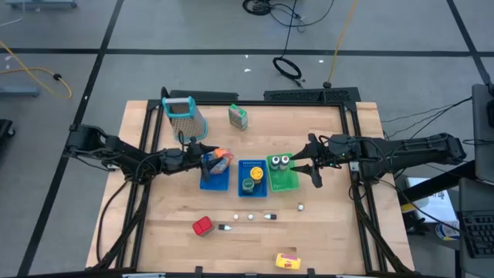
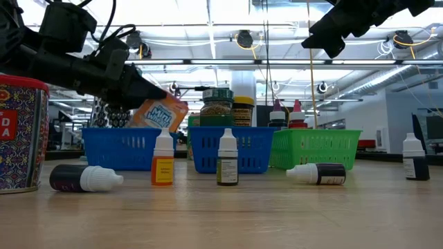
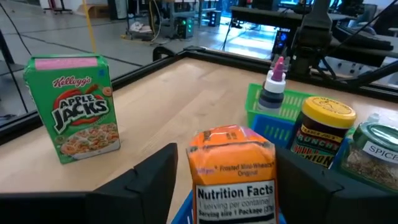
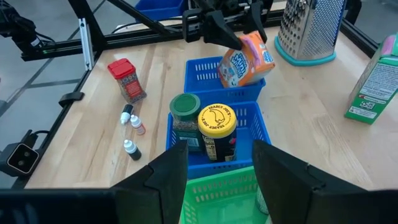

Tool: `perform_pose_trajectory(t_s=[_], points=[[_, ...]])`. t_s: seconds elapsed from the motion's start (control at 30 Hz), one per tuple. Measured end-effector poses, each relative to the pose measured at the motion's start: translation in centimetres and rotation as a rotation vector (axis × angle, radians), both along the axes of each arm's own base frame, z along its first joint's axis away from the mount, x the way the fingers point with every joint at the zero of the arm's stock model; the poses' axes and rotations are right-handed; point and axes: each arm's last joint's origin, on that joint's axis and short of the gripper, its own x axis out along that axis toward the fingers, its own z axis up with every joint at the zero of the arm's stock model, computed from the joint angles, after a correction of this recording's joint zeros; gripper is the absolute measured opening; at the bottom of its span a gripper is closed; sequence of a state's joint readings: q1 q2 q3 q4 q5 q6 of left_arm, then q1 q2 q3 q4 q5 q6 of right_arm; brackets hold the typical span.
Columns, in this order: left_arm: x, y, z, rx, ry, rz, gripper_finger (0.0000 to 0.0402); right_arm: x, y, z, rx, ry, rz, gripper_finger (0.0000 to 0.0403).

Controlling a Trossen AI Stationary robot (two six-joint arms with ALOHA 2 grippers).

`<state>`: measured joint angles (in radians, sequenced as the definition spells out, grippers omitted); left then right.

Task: Pick & Place Kitchen Items
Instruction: Put the orange cereal box into the left blue bin

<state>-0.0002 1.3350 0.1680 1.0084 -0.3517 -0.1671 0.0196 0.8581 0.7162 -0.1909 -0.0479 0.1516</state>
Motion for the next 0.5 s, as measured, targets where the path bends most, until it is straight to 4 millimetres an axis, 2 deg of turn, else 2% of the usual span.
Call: perform_pose_trajectory(t_s=[0.2,0.5], points=[[0.0,-0.01,0.0,0.012,0.005,-0.006,0.023,0.0,0.0,0.0,0.0,0.0,0.0,0.0171],[0.17,-0.25,0.77,0.117,-0.042,-0.104,0.0141,0.0,0.0,0.0,-0.003,0.0,0.001,0.0171]])
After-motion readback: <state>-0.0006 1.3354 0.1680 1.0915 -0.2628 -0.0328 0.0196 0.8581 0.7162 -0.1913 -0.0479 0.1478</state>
